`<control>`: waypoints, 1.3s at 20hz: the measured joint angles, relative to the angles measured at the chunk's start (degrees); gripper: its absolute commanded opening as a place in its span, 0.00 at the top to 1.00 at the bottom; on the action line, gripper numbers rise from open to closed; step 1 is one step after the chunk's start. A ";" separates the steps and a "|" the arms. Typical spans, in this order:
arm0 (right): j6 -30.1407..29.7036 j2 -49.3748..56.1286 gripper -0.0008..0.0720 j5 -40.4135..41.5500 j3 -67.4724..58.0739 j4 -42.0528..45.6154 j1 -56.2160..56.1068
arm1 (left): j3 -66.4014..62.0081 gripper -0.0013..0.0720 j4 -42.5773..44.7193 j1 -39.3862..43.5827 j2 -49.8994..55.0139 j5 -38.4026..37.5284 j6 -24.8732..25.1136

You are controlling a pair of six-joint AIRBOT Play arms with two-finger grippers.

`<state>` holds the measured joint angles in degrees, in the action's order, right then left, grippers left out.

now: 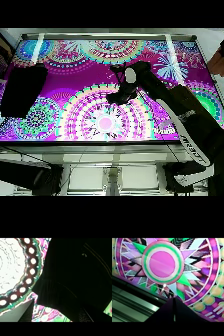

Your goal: Fold the clothes and pants, and hang the long-sleeved shirts on hangers.

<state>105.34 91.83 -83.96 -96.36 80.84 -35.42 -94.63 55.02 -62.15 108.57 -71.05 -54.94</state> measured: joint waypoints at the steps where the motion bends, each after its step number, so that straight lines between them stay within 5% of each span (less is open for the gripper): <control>1: 0.11 0.00 0.96 0.00 0.02 -0.02 0.00 | -0.24 0.19 0.66 0.26 0.46 -0.04 -0.04; 2: 0.17 0.00 0.96 0.00 0.02 -0.04 0.00 | -0.46 0.20 1.31 0.57 0.92 -0.22 -0.09; 5: 0.26 0.00 0.96 -0.02 0.00 -0.09 0.00 | -0.76 0.62 2.69 1.64 1.88 -0.48 -0.11; 12: 0.35 0.00 0.96 -0.02 0.00 -0.09 0.00 | -2.86 0.94 2.25 4.04 2.01 -0.11 -0.44; 20: -3.39 -0.13 0.96 -0.28 -0.85 3.76 0.09 | -7.04 0.94 -2.45 8.02 -5.33 -5.70 -0.81; 26: -11.02 -3.26 0.96 -0.11 -3.69 11.17 4.68 | -18.25 0.94 -0.79 29.09 -14.95 -17.57 -0.33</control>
<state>94.32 88.58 -84.07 -100.05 92.01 -30.74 -112.88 54.24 -33.06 93.62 -88.62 -55.27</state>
